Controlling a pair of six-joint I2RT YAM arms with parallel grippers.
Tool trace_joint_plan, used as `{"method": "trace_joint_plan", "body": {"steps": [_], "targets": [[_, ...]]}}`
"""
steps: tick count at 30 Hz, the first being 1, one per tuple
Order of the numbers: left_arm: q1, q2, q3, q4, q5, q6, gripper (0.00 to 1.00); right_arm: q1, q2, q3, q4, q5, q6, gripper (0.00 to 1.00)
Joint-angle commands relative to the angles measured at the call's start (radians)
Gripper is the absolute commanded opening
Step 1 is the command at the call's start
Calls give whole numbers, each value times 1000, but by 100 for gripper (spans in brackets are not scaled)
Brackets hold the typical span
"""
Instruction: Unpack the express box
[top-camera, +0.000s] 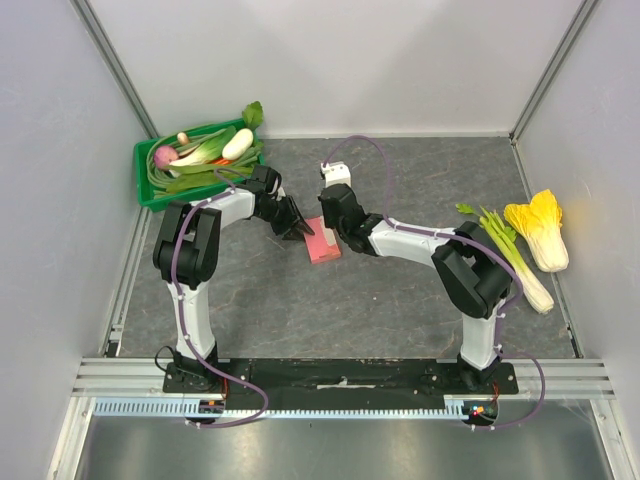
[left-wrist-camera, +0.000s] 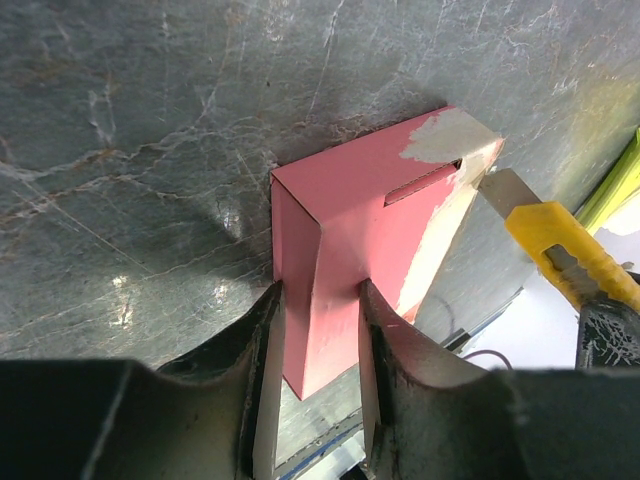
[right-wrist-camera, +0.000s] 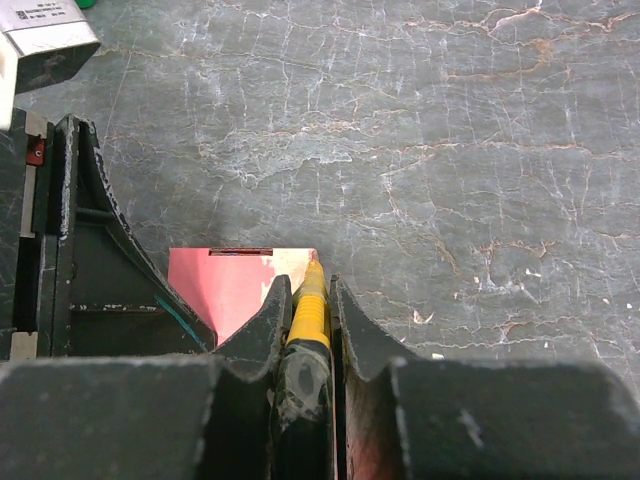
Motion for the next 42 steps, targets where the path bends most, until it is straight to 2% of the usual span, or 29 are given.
{"method": "trace_joint_plan", "body": {"steps": [1,14,27,37,42], "targets": [[3,80,-37,-88,-208,87,33,-5,7,44,60,16,-14,0],[1,84,-38,-79,-187,89,33,-5,36,39,109,-6,-56,0],[3,81,-46,-64,-159,66,33,-5,41,-51,161,-72,-67,0],[8,73,-61,-22,-107,-14,33,1,-76,-197,117,-113,2,0],[8,73,-71,-10,-106,-36,32,15,-130,-215,72,-116,17,0]]}}
